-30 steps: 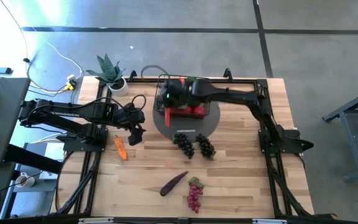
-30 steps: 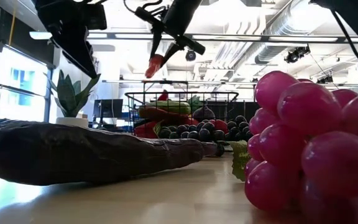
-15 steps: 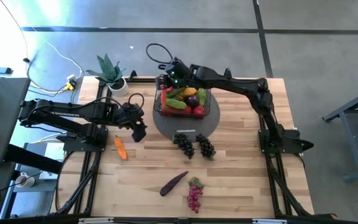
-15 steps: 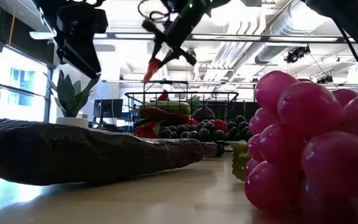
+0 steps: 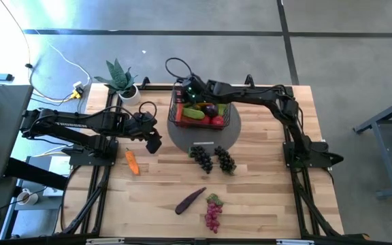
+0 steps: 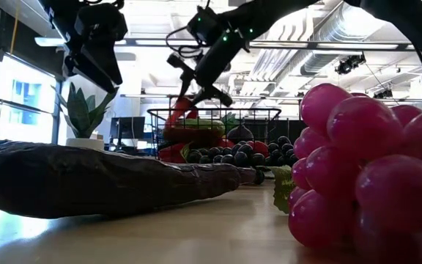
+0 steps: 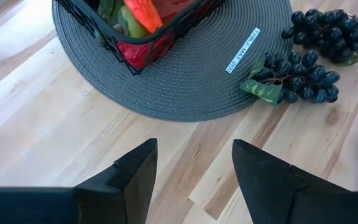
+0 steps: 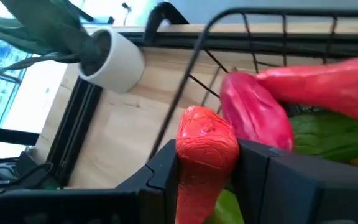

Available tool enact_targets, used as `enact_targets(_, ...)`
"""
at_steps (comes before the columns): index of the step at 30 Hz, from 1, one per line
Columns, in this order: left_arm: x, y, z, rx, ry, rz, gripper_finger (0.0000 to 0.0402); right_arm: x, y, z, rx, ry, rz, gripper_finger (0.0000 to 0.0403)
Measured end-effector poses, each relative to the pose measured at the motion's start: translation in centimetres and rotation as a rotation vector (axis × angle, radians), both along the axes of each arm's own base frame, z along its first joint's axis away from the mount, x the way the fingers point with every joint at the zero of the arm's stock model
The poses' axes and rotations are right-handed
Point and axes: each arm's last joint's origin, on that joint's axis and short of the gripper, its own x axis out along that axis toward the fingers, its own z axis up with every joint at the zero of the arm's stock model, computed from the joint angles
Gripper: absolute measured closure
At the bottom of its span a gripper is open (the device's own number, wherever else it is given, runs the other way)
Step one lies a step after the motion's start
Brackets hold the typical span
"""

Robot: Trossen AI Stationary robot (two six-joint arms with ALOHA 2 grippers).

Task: Build produce basket
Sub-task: Put the orange carrot into the wire basket, then put the purple eggplant into the wire basket

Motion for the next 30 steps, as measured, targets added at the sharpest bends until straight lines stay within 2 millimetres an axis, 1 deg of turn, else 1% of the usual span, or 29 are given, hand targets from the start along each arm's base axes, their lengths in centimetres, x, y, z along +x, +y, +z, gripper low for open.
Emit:
enact_targets(4,0.0,0.0,0.0,-0.008,-0.005,0.013,0.0205,-0.2,0.1,-1.3,0.021,0.022,-0.010,0.0306)
enact_targets(10,0.0,0.0,0.0,-0.010,-0.005,0.015,0.0205,-0.3,0.1,-1.4,-0.007,0.038,0.016,0.0248)
enact_targets(14,0.0,0.0,0.0,-0.010,-0.005,0.014,0.0205,-0.1,0.0,-0.6,-0.039,0.030,0.036,0.0212)
enact_targets(17,0.0,0.0,0.0,-0.010,-0.005,0.014,0.0205,-0.2,-0.1,-0.1,-0.039,0.048,0.049,0.0199)
enact_targets(22,0.0,0.0,0.0,-0.008,-0.003,0.013,0.0205,-0.4,0.0,1.1,-0.033,0.094,0.066,0.0195)
enact_targets(24,0.0,0.0,0.0,-0.010,-0.004,0.011,0.0205,-0.5,0.4,1.9,-0.037,0.120,0.084,0.0195)
enact_targets(27,0.0,-0.1,0.0,-0.027,-0.005,-0.003,0.0205,-0.6,1.4,2.9,-0.043,0.162,0.110,0.0195)
enact_targets(30,0.0,-0.2,0.0,-0.036,0.003,-0.055,0.0205,-0.5,2.4,4.0,-0.059,0.191,0.137,0.0195)
